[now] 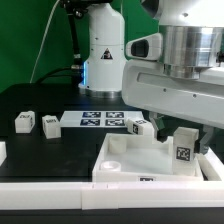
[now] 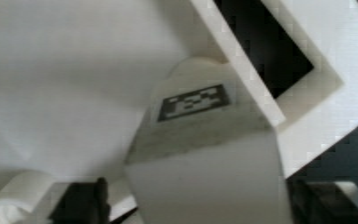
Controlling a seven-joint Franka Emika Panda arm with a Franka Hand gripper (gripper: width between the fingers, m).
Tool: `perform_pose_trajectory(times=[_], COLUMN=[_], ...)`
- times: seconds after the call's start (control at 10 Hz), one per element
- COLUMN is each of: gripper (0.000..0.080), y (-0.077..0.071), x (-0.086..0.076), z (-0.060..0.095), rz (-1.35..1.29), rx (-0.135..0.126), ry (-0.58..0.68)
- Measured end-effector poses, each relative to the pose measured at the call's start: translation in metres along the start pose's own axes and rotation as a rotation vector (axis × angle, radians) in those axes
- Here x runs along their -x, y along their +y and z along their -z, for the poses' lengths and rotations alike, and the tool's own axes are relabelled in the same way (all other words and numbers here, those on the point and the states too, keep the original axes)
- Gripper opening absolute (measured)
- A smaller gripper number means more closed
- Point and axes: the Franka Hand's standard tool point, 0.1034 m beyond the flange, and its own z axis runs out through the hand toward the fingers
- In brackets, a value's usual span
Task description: Assemble one leg
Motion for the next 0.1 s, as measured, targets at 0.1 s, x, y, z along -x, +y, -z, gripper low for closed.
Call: perform_pose_trajectory(times=[0.1], gripper=[0.0609], y=[0.0], x=[0.0], z=[0.0], rz=[0.0], rx=[0.0], ry=[0.0])
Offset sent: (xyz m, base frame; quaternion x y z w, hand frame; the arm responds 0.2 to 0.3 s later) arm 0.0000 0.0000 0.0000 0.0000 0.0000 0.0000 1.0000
